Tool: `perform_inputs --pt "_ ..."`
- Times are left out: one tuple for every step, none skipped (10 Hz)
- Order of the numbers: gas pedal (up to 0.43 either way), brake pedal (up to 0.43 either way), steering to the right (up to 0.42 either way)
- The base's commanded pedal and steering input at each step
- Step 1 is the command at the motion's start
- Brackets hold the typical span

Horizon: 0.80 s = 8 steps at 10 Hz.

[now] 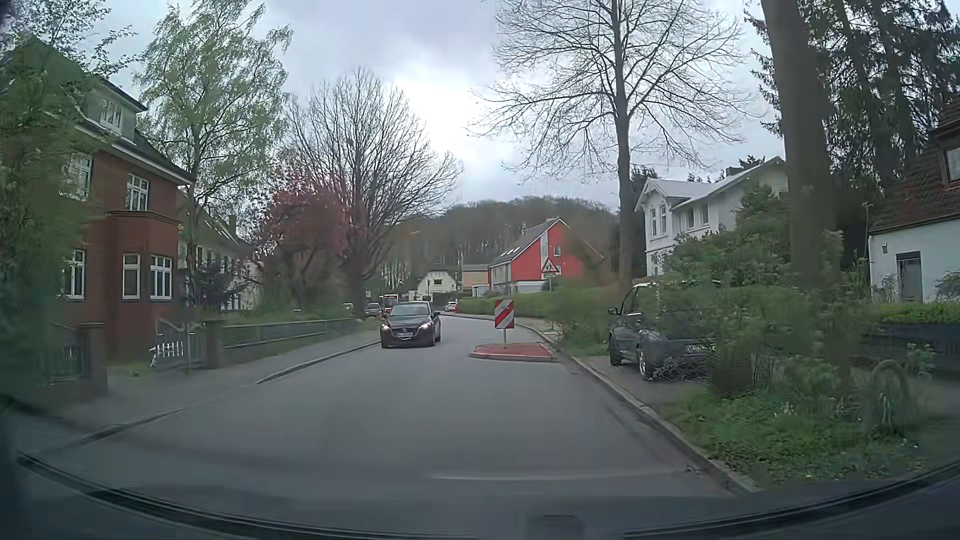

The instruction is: Follow the waypoints while adhering to traffic rules and regulations

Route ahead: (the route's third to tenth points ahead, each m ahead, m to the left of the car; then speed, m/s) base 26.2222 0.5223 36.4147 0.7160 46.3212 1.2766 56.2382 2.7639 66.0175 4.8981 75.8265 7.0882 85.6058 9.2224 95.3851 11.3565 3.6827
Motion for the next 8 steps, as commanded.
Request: perform_inputs --pt "0.059 0.0 -0.009" --pt "0.059 0.006 -0.011" --pt "0.067 0.0 -0.016" --pt "0.13 0.0 -0.021" --pt "0.15 0.0 -0.023" --pt "0.15 0.0 -0.025" --pt "0.15 0.0 -0.03" --pt "0.15 0.0 -0.042"
